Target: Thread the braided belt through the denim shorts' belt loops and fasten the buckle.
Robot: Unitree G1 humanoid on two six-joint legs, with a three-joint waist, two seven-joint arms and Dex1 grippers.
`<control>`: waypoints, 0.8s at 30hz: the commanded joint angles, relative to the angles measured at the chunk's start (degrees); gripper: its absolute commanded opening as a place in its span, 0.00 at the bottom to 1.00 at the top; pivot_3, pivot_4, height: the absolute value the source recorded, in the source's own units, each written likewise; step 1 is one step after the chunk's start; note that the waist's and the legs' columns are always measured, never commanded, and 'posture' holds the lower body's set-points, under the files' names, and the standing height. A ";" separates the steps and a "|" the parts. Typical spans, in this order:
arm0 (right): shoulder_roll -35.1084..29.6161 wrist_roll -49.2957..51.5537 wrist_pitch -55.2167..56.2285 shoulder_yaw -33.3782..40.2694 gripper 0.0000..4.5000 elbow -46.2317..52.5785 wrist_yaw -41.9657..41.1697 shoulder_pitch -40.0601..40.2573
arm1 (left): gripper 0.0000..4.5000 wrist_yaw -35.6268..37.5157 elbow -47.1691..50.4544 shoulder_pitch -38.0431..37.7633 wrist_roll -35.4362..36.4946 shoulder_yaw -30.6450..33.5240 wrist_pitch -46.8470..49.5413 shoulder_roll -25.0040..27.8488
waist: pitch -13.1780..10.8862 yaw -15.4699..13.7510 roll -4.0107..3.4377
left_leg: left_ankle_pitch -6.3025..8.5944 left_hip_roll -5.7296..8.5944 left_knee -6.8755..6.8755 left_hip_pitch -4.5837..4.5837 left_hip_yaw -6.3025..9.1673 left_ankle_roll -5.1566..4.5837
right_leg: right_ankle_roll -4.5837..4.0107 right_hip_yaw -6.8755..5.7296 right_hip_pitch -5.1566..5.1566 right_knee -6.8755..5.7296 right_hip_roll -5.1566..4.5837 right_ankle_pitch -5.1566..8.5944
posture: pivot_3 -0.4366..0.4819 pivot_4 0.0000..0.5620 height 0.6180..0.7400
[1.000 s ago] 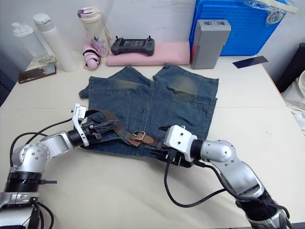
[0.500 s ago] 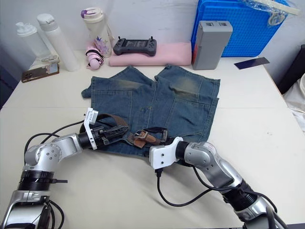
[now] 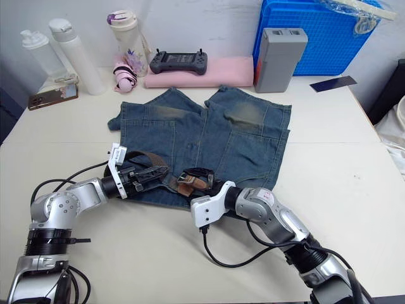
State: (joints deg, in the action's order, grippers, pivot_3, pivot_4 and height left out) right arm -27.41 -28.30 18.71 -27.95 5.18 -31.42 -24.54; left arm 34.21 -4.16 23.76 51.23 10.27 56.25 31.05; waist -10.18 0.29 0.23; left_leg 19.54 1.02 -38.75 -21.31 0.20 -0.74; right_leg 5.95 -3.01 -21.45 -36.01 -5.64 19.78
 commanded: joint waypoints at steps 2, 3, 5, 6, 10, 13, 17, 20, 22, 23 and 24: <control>1.39 -0.35 0.56 0.96 0.99 0.67 0.75 -1.09 | 0.00 -0.08 2.70 -0.49 -0.09 1.09 0.55 -0.63 | 0.00 0.02 0.00 | 0.00 0.00 0.00 0.00 0.00 0.00 | 0.00 0.01 -0.01 -0.01 0.00 0.00 | 0.48 0.27 1.00; 1.49 -0.32 0.45 1.20 0.99 0.57 0.69 -1.36 | 0.00 -0.11 2.89 -0.60 -0.06 1.22 0.65 -0.70 | 0.00 0.02 0.00 | 0.00 0.00 0.00 0.00 0.00 0.00 | 0.00 0.01 -0.01 -0.01 0.00 0.00 | 0.48 0.27 1.00; 1.57 -0.16 0.36 1.60 0.99 0.53 0.56 -1.62 | 0.00 -0.17 3.13 -0.77 -0.19 1.39 0.77 -0.91 | 0.00 0.02 0.00 | 0.00 0.01 -0.01 0.00 0.00 0.00 | 0.00 0.01 -0.01 -0.01 0.00 0.00 | 0.48 0.27 1.00; 1.47 0.06 0.24 1.90 0.99 0.87 0.35 -1.79 | 0.00 -0.23 3.25 -0.84 -0.19 1.51 0.87 -1.01 | 0.00 0.00 0.00 | 0.00 0.00 0.00 0.00 0.00 0.00 | 0.00 0.01 -0.01 -0.01 0.00 0.00 | 0.48 0.27 1.00; 1.52 0.80 -0.49 2.89 0.99 2.35 -0.53 -2.33 | 0.00 -0.39 3.59 -1.07 -0.25 1.84 1.11 -1.28 | 0.00 0.01 0.00 | 0.00 0.01 -0.01 0.00 0.02 0.00 | 0.00 0.01 -0.01 -0.01 0.00 0.00 | 0.48 0.27 1.00; 1.53 1.19 -1.11 3.63 0.99 3.28 -1.34 -3.24 | 0.00 -0.45 3.85 -1.30 -0.24 1.97 1.23 -1.40 | 0.00 0.04 0.00 | 0.00 0.00 -0.01 0.00 0.02 0.00 | 0.00 0.01 -0.01 -0.02 0.00 0.00 | 0.48 0.27 1.00; 1.22 2.35 -1.91 3.84 0.99 4.51 -2.99 -3.23 | 0.00 -0.60 4.14 -1.56 -0.23 2.08 1.35 -1.59 | 0.00 0.04 0.00 | 0.00 0.00 -0.01 0.00 0.02 0.00 | 0.00 0.01 -0.01 -0.04 0.00 0.00 | 0.48 0.27 1.00; 1.42 5.05 -3.72 4.11 0.99 6.82 -5.51 -2.87 | 0.00 -0.64 4.07 -1.56 -0.26 2.21 1.42 -1.65 | 0.00 0.03 0.00 | 0.00 0.01 -0.01 0.00 0.02 0.00 | 0.00 0.01 -0.01 -0.04 0.00 0.00 | 0.48 0.27 1.00; 1.60 5.34 -4.35 4.26 0.99 7.57 -5.80 -2.89 | 0.00 -0.67 4.00 -1.55 -0.33 2.26 1.40 -1.68 | 0.00 0.02 0.00 | 0.00 0.00 -0.01 0.00 0.02 0.00 | 0.00 0.01 -0.01 -0.04 0.00 0.00 | 0.48 0.27 1.00; 1.59 5.13 -4.40 4.30 0.99 7.38 -5.66 -2.98 | 0.00 -0.63 4.01 -1.54 -0.38 2.24 1.38 -1.68 | 0.00 0.02 0.00 | 0.00 0.00 -0.01 0.00 0.02 0.00 | 0.00 0.01 -0.01 -0.05 0.00 0.00 | 0.48 0.27 1.00; 1.52 4.62 -4.43 4.35 0.99 7.12 -5.38 -3.08 | 0.00 -0.62 4.01 -1.54 -0.39 2.24 1.40 -1.70 | 0.00 0.02 0.00 | 0.00 0.01 -0.01 0.00 0.02 0.00 | 0.00 0.01 -0.01 -0.05 0.00 0.00 | 0.48 0.27 1.00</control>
State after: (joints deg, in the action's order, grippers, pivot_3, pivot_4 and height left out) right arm -26.17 -24.21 14.39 -24.81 10.22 -37.00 -27.16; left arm 33.36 -2.33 22.22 50.66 11.60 57.54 29.55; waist -10.18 0.31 0.22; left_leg 19.54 1.02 -38.77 -21.31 0.23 -0.74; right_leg 5.95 -3.00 -21.46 -36.06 -5.64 19.78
